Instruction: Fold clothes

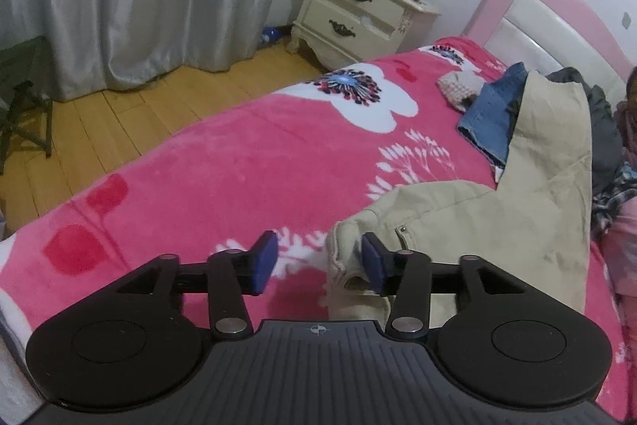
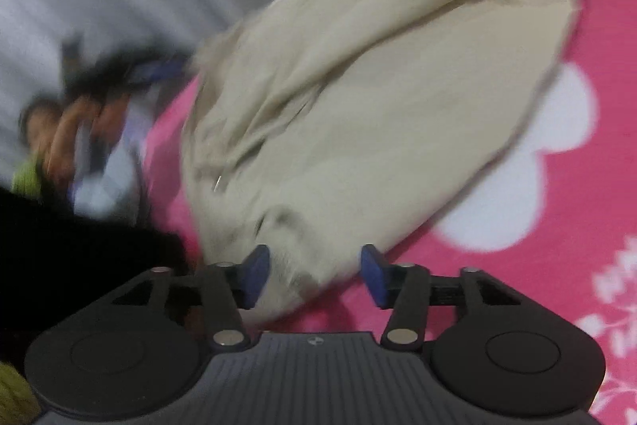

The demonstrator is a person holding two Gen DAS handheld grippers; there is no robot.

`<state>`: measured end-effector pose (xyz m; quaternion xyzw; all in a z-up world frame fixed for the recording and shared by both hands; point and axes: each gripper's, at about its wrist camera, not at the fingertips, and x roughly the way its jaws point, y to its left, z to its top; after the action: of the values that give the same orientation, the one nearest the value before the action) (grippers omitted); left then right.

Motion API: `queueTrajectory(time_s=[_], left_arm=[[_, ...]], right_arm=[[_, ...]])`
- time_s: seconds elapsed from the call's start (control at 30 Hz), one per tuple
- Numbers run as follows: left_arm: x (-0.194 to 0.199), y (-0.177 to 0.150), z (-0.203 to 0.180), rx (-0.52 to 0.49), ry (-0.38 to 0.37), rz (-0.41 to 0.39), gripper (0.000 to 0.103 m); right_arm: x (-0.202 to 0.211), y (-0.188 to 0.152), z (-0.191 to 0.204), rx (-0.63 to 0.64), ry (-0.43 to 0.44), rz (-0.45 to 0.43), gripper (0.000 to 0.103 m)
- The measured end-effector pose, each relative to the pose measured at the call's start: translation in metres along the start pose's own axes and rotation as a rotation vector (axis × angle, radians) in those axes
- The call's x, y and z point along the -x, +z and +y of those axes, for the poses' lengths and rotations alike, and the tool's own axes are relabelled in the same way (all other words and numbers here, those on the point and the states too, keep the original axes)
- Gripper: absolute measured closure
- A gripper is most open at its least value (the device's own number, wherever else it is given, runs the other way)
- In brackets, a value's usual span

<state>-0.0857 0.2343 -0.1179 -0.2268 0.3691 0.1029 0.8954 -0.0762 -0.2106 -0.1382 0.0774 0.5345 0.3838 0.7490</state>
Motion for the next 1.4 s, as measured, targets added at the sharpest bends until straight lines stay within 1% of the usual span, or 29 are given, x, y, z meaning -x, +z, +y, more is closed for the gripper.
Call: queueTrajectory(time_s=[0.07,0.13,0.17,0.23,0.27,0.33,0.43,0.5,0.63,0.7,0.77,0.83,0.93,1.0,1.03,1.1,1.13,1.23,1.27,1.3,1.33,1.37,1.4], left_arm=[[0.010,-0.007,0.013,0.027,-0.008,0.028,0.049],[0.020,-0.014,0.025,0.083,-0.006,0.055,0.048],[0.025,-0.018,0.031,0.112,-0.005,0.069,0.048],[0.030,-0.023,0.038,0.191,-0.036,0.091,0.048],[0.033,-0.027,0.040,0.221,-0.060,0.099,0.048],[0.037,-0.033,0.042,0.234,-0.075,0.112,0.047],[0.042,-0.042,0.043,0.213,-0.066,0.125,0.045],[0.041,-0.047,0.044,0.202,-0.077,0.136,0.041],[0.023,-0.050,0.045,0.260,-0.062,0.207,0.040],[0.018,-0.049,0.042,0.288,-0.081,0.217,0.040],[0.017,-0.047,0.040,0.290,-0.096,0.200,0.040],[0.015,-0.045,0.037,0.271,-0.082,0.182,0.040],[0.010,-0.046,0.038,0.252,-0.054,0.169,0.041],[0.007,-0.049,0.040,0.255,-0.044,0.170,0.046],[0.004,-0.050,0.041,0.257,-0.051,0.181,0.048],[0.000,-0.054,0.042,0.258,-0.065,0.201,0.055],[-0.002,-0.056,0.042,0.256,-0.072,0.209,0.057],[-0.006,-0.060,0.042,0.257,-0.073,0.204,0.065],[-0.007,-0.060,0.042,0.261,-0.075,0.197,0.071],[-0.008,-0.060,0.041,0.265,-0.078,0.187,0.080],[-0.008,-0.059,0.040,0.264,-0.081,0.176,0.085],[-0.008,-0.058,0.038,0.264,-0.073,0.162,0.089],[-0.007,-0.055,0.037,0.268,-0.069,0.147,0.095]], right_arm=[[0.007,0.005,-0.012,-0.072,-0.007,-0.057,0.048],[0.008,0.014,-0.028,-0.168,0.008,-0.109,0.047],[0.005,0.015,-0.038,-0.225,0.034,-0.100,0.046],[-0.002,0.017,-0.058,-0.339,0.084,-0.081,0.046],[-0.008,0.014,-0.065,-0.388,0.094,-0.064,0.046],[-0.019,0.007,-0.078,-0.479,0.111,-0.031,0.046],[-0.026,-0.001,-0.076,-0.480,0.103,-0.009,0.046],[-0.032,-0.004,-0.071,-0.474,0.113,0.009,0.046],[-0.041,-0.005,-0.067,-0.487,0.111,0.035,0.045],[-0.051,-0.008,-0.065,-0.517,0.120,0.036,0.045],[-0.053,-0.017,-0.070,-0.561,0.161,0.040,0.045],[-0.058,-0.027,-0.071,-0.599,0.205,0.046,0.045],[-0.059,-0.031,-0.070,-0.598,0.215,0.041,0.045],[-0.058,-0.029,-0.074,-0.607,0.219,0.033,0.045],[-0.058,-0.028,-0.076,-0.613,0.221,0.028,0.045],[-0.057,-0.027,-0.081,-0.638,0.234,0.019,0.045],[-0.057,-0.027,-0.082,-0.644,0.242,0.012,0.045],[-0.062,-0.027,-0.077,-0.628,0.255,0.003,0.045],[-0.064,-0.026,-0.073,-0.618,0.254,0.002,0.047],[-0.066,-0.025,-0.069,-0.602,0.248,0.000,0.047],[-0.066,-0.024,-0.066,-0.588,0.230,-0.006,0.057],[-0.066,-0.022,-0.064,-0.574,0.209,-0.014,0.075],[-0.064,-0.022,-0.062,-0.559,0.191,-0.026,0.081]])
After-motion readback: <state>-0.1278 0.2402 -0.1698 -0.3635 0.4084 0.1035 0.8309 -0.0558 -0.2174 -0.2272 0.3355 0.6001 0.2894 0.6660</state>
